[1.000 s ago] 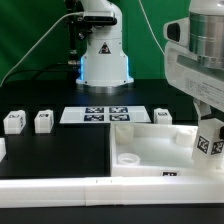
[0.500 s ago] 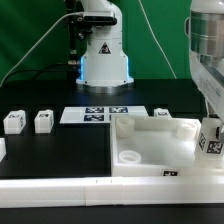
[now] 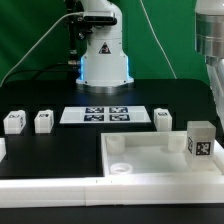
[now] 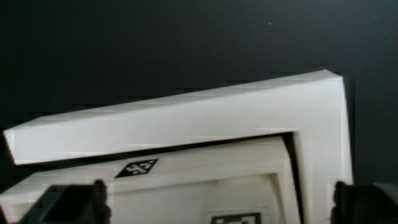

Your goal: Assemble one leg

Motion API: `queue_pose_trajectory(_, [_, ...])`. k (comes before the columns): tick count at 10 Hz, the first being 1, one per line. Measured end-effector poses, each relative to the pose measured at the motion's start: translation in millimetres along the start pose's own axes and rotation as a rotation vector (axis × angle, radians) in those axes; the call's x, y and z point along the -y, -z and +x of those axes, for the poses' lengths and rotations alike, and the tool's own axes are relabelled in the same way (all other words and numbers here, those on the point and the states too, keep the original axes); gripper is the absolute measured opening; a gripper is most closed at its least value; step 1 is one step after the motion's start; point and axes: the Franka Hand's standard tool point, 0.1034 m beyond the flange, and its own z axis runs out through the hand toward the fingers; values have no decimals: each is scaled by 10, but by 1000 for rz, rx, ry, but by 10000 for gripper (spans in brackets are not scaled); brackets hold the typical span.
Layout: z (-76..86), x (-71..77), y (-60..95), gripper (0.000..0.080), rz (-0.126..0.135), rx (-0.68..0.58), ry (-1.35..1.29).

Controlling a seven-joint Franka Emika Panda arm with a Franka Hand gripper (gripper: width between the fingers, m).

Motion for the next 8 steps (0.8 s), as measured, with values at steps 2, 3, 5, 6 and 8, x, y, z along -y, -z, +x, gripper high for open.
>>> queue_pose_trajectory(2, [-15,-10,-9,645,-1,-1,30])
queue_pose_trajectory(3, [-13,-11,-9,645,-2,0,89])
queue_pose_trajectory(5, [0,-7,-9,648,-2,-1,152])
queue_pose_trajectory(6, [14,-7,-12,648,-3,-2,283])
queue_pose_trajectory(8, [32,-7,-14,648,-6,-2,532])
